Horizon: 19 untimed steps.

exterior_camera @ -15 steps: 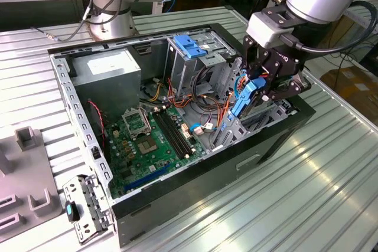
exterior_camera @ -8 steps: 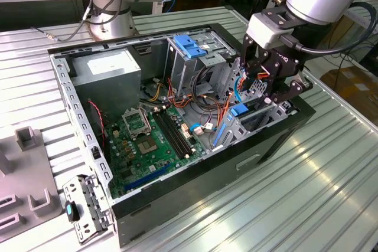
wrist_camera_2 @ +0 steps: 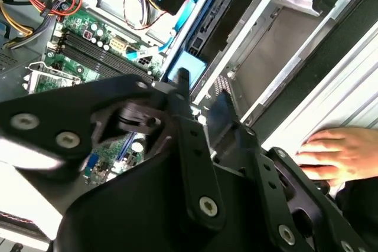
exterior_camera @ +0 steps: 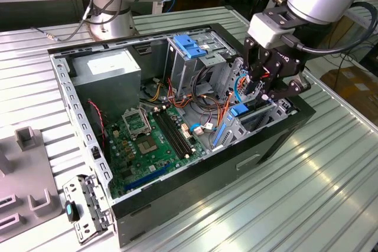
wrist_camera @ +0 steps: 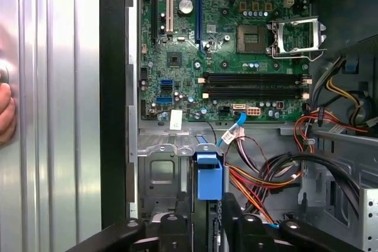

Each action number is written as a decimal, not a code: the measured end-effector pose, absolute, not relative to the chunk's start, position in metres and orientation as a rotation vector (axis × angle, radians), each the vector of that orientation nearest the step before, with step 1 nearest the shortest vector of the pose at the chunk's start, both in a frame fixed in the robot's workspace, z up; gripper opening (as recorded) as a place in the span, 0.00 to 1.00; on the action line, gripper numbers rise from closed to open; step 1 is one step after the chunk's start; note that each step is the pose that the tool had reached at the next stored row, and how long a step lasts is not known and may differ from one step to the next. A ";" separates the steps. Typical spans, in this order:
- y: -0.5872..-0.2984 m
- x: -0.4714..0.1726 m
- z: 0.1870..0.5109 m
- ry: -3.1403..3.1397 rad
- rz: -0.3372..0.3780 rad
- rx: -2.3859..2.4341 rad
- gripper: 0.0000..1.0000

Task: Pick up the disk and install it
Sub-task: 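Insert the disk into the insertion slot, then insert the first disk wire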

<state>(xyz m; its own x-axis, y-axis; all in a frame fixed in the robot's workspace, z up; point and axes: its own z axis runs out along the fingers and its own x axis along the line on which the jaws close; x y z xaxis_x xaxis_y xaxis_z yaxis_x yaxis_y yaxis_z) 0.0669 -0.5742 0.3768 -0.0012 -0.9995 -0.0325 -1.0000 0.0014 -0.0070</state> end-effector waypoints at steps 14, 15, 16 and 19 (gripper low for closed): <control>-0.574 0.071 0.376 2.203 0.028 -2.200 0.11; -0.574 0.071 0.376 2.203 0.028 -2.200 0.11; -0.574 0.071 0.376 2.203 0.028 -2.200 0.11; -0.574 0.071 0.375 2.203 0.028 -2.200 0.11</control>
